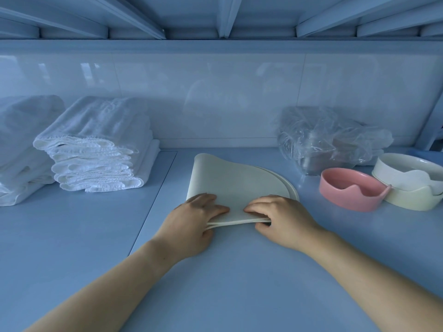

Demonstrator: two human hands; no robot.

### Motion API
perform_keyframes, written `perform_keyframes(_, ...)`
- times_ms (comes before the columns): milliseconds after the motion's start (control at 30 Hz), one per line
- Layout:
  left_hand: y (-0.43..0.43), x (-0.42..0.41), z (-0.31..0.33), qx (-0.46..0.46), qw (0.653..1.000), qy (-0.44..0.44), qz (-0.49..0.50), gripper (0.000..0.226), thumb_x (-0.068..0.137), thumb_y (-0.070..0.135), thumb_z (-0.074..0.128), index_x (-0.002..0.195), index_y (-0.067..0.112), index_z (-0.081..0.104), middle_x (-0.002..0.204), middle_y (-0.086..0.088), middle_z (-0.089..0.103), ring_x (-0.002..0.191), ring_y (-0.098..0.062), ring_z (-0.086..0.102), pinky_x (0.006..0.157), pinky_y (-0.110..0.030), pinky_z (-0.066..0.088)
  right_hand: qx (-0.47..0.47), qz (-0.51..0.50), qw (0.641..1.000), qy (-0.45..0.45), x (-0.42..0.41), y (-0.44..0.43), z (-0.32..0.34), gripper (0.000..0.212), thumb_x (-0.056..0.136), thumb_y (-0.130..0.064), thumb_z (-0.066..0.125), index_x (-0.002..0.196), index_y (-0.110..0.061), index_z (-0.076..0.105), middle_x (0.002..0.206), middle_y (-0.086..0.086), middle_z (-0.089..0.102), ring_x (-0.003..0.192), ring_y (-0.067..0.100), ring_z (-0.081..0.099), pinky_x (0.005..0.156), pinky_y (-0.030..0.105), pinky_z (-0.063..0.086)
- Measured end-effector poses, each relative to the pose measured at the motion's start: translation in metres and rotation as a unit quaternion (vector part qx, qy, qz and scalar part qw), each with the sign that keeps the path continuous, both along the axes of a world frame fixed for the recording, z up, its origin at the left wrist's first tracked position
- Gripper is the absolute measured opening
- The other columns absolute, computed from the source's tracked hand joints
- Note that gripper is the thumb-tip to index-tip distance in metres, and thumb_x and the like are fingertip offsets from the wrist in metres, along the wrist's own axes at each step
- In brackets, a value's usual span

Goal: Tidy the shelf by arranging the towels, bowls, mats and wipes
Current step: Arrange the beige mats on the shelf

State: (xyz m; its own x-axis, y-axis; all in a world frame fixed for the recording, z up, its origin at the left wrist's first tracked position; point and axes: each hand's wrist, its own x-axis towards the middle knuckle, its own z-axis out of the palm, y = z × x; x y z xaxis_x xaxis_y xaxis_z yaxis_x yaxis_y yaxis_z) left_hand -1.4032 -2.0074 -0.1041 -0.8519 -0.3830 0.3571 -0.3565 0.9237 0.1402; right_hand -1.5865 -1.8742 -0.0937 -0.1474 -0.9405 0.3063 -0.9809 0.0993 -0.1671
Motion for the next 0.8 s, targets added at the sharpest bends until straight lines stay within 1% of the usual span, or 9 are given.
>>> perform_keyframes(67, 0.001, -0.001, -0.001, 0.022, 0.999, -0.016, 0.024, 0.055, 0.083, 0.016, 0.045, 0.132, 0.041, 0.045, 0.149, 0.005, 0.028, 0.136, -0.014, 0.029, 0.098, -0.028, 0.042, 0.0, -0.014, 1.0, 0.002, -0.002, 0.0, -0.002, 0.036, 0.082, -0.014, 0.054, 0.114, -0.028, 0.062, 0.118, -0.017, 0.06, 0.111, 0.01, 0.052, 0.085, 0.027, 0.046)
perform_keyframes(133, 0.001, -0.003, -0.001, 0.025, 0.999, -0.017, 0.034, 0.058, 0.084, 0.009, 0.045, 0.132, 0.04, 0.045, 0.15, 0.003, 0.025, 0.137, -0.015, 0.026, 0.1, -0.028, 0.04, -0.008, -0.026, 1.0, -0.005, -0.004, 0.0, -0.004, 0.034, 0.083, -0.011, 0.054, 0.111, -0.029, 0.062, 0.116, -0.016, 0.061, 0.11, 0.011, 0.054, 0.081, 0.028, 0.047)
perform_keyframes(267, -0.005, -0.01, -0.004, 0.013, 0.999, -0.036, 0.023, 0.062, 0.085, 0.004, 0.044, 0.136, 0.039, 0.041, 0.145, 0.005, 0.035, 0.137, -0.017, 0.027, 0.1, -0.036, 0.043, -0.01, -0.045, 0.999, -0.001, -0.006, -0.002, -0.005, 0.042, 0.082, -0.004, 0.049, 0.111, -0.031, 0.062, 0.114, -0.013, 0.063, 0.109, 0.014, 0.055, 0.081, 0.033, 0.049)
perform_keyframes(367, -0.01, -0.017, -0.003, -0.011, 0.997, -0.076, 0.024, 0.066, 0.087, 0.003, 0.039, 0.141, 0.04, 0.03, 0.145, 0.008, 0.032, 0.138, -0.016, 0.022, 0.099, -0.037, 0.043, -0.009, -0.066, 0.998, -0.005, -0.012, -0.004, -0.003, 0.051, 0.083, -0.001, 0.045, 0.118, -0.034, 0.06, 0.119, -0.011, 0.064, 0.112, 0.017, 0.056, 0.084, 0.034, 0.048)
perform_keyframes(433, -0.014, -0.025, -0.002, -0.018, 0.997, -0.079, 0.018, 0.066, 0.088, 0.002, 0.037, 0.142, 0.039, 0.028, 0.144, 0.007, 0.033, 0.138, -0.018, 0.022, 0.1, -0.037, 0.042, -0.005, -0.07, 0.998, 0.001, -0.019, -0.006, -0.001, 0.054, 0.082, 0.001, 0.043, 0.12, -0.034, 0.058, 0.119, -0.008, 0.064, 0.111, 0.02, 0.056, 0.085, 0.035, 0.048)
perform_keyframes(533, -0.021, -0.039, -0.002, -0.018, 0.997, -0.07, 0.013, 0.066, 0.088, 0.0, 0.037, 0.142, 0.036, 0.029, 0.144, 0.005, 0.035, 0.139, -0.021, 0.023, 0.104, -0.037, 0.039, 0.003, -0.072, 0.997, 0.023, -0.032, -0.011, 0.001, 0.052, 0.08, 0.002, 0.042, 0.118, -0.03, 0.058, 0.114, -0.004, 0.066, 0.105, 0.023, 0.058, 0.08, 0.037, 0.049)
perform_keyframes(600, -0.026, -0.049, -0.003, -0.016, 0.998, -0.061, 0.016, 0.066, 0.087, -0.001, 0.037, 0.142, 0.037, 0.03, 0.144, 0.006, 0.035, 0.138, -0.02, 0.025, 0.105, -0.036, 0.037, 0.01, -0.079, 0.996, 0.031, -0.04, -0.015, 0.001, 0.051, 0.081, 0.001, 0.042, 0.118, -0.031, 0.058, 0.112, -0.003, 0.066, 0.104, 0.025, 0.058, 0.079, 0.036, 0.049)
perform_keyframes(733, -0.033, -0.074, -0.003, -0.004, 0.999, -0.045, 0.025, 0.065, 0.088, -0.001, 0.035, 0.141, 0.036, 0.032, 0.144, 0.006, 0.037, 0.137, -0.02, 0.027, 0.104, -0.033, 0.037, 0.003, -0.104, 0.994, 0.023, -0.058, -0.025, 0.002, 0.054, 0.084, -0.001, 0.042, 0.122, -0.036, 0.057, 0.118, 0.0, 0.065, 0.108, 0.027, 0.058, 0.083, 0.035, 0.049)
perform_keyframes(800, -0.036, -0.087, 0.0, 0.008, 0.999, -0.034, 0.024, 0.065, 0.086, -0.003, 0.036, 0.14, 0.033, 0.036, 0.14, 0.004, 0.043, 0.132, -0.02, 0.033, 0.103, -0.031, 0.037, -0.003, -0.121, 0.993, 0.008, -0.066, -0.031, 0.001, 0.054, 0.086, -0.001, 0.042, 0.123, -0.036, 0.057, 0.12, 0.002, 0.064, 0.111, 0.027, 0.057, 0.085, 0.033, 0.048)
